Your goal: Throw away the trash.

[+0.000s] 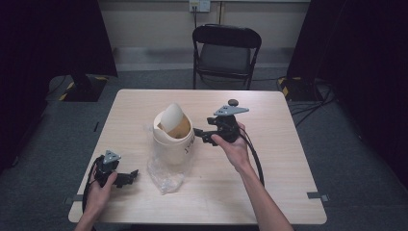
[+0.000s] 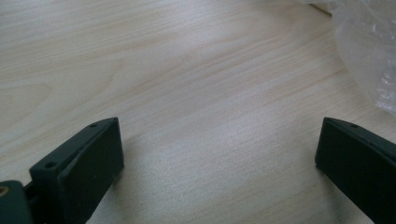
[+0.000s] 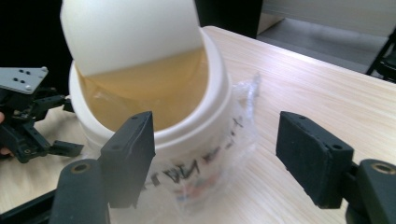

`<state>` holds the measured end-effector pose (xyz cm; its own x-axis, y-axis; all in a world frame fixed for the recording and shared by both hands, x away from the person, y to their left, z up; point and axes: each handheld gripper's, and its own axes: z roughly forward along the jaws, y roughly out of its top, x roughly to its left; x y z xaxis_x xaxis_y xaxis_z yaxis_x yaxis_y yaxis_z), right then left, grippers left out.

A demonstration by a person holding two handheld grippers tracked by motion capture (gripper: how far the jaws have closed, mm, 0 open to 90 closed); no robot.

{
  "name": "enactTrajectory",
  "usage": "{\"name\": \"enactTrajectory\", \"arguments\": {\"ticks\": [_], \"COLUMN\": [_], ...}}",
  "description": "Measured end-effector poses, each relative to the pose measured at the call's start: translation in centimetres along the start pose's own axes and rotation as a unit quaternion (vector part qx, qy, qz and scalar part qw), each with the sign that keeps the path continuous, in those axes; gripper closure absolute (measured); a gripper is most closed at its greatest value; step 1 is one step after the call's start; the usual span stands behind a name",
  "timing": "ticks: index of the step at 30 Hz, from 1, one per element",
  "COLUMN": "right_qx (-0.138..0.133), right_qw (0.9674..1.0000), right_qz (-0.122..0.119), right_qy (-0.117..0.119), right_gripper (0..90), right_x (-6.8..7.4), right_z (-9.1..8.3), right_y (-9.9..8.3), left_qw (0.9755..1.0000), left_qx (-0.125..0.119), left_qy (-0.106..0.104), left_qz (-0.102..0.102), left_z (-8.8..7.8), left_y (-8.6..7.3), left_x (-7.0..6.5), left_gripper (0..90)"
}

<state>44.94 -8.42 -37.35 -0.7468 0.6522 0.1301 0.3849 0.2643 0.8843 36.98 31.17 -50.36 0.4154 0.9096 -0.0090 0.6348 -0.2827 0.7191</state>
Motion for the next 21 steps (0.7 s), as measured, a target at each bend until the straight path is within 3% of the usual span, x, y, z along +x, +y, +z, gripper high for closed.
{"name": "enactTrajectory", "arguments": {"ticks": [9, 12, 21], "right_qx": [0.001, 0.002, -0.001], "right_qw": [0.9996, 0.999, 0.9963], "right_qz": [0.015, 0.023, 0.049], "right_qy": [-0.025, -0.037, -0.071], "right_gripper": [21.7, 15.4, 14.8], "right_x": [-0.7, -1.2, -2.9], "right_z": [-1.5, -2.2, -4.3], "right_y": [-1.4, -2.0, -4.0], "left_qw": [1.0, 1.0, 1.0], "left_qx": [0.0, 0.0, 0.0], "left_qy": [0.0, 0.0, 0.0], "left_qz": [0.0, 0.0, 0.0], "left_z": [0.0, 0.0, 0.0], "left_y": [0.0, 0.0, 0.0], "left_x": [0.0, 0.0, 0.0], "left_gripper": [0.4, 0.4, 0.4]}}
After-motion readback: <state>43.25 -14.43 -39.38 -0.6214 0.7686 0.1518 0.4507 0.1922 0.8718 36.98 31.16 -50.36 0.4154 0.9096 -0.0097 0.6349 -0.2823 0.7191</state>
